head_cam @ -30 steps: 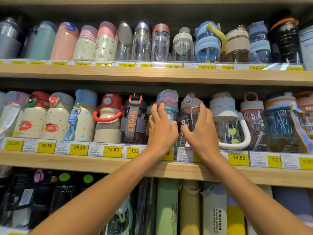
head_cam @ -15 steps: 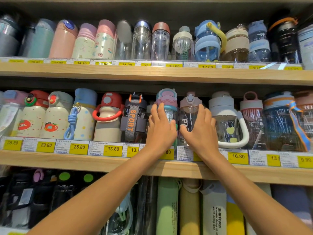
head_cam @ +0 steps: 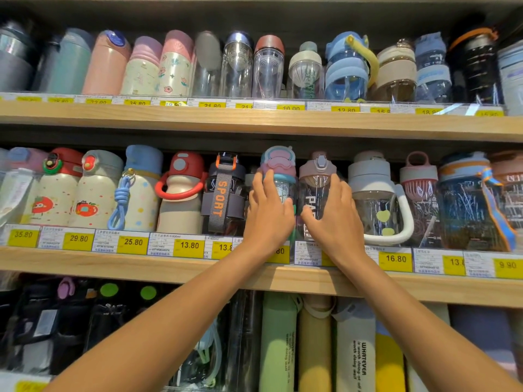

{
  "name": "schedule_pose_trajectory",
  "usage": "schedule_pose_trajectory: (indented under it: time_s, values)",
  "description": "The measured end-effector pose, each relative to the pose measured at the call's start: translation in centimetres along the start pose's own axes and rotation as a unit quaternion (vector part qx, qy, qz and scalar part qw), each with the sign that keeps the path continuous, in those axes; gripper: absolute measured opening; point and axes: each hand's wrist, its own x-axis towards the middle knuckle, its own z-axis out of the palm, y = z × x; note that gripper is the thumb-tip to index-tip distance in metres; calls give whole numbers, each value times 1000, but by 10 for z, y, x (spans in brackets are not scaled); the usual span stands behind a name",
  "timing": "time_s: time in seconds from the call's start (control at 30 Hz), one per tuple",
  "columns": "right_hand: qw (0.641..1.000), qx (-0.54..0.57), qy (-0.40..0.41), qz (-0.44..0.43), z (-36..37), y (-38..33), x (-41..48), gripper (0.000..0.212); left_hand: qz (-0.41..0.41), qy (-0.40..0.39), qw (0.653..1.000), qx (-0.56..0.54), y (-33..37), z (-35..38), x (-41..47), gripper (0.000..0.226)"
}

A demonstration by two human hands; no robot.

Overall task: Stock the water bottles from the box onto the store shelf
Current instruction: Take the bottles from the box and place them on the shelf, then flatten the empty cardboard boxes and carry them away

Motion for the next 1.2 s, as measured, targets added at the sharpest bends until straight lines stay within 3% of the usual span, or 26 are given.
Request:
schedule_pose_trajectory:
  time_s: [0.37,0.57,0.8,0.97,1.2]
  values:
    - [1000,9,-5,-1,-1,4,-2,80,-12,-21,999,-37,2,-6,-2,68]
    - [997,59,32,-29,-11,11,-13,58,40,28,998,-46,6,-6,-27,70]
    - [992,84,40,-80,-43,27,-78,38,32,8,982,-186,21,-2,-104,52]
    - [996,30,23,-86,-79,66,-156,31,-2,-54,956,-287,43,19,-182,39]
    - [996,-46,-65,33,-143,165,-273,32,-49,-229,922,-309,105,102,-286,35]
